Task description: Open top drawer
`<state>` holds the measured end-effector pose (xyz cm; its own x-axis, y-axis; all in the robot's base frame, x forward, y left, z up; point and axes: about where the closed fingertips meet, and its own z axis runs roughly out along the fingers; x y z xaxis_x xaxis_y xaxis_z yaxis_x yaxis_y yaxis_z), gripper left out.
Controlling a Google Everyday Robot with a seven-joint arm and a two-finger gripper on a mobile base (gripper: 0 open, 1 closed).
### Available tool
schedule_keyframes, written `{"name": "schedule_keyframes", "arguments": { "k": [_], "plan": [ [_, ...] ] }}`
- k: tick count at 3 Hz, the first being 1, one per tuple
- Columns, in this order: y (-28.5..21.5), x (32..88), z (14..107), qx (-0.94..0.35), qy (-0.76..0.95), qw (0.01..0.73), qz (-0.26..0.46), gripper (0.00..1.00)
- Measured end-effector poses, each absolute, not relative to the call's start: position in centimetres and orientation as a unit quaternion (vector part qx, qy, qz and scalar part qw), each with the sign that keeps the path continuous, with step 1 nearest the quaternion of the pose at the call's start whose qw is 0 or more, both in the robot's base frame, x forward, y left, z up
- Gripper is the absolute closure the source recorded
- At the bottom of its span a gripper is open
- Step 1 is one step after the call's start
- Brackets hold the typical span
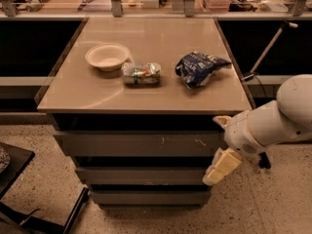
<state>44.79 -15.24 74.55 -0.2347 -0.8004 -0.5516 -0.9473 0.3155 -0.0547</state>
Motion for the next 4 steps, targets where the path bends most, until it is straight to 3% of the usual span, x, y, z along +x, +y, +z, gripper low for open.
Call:
{"name": "schedule_keyframes", "arguments": {
  "k": [2,4],
  "plan": [
    [-15.1,45.0,74.4,-0.563,0.775,0.253,0.139,0.00],
    [-13.7,46.0,66.3,-0.543,0.792,0.249,0.127,0.00]
  ]
}}
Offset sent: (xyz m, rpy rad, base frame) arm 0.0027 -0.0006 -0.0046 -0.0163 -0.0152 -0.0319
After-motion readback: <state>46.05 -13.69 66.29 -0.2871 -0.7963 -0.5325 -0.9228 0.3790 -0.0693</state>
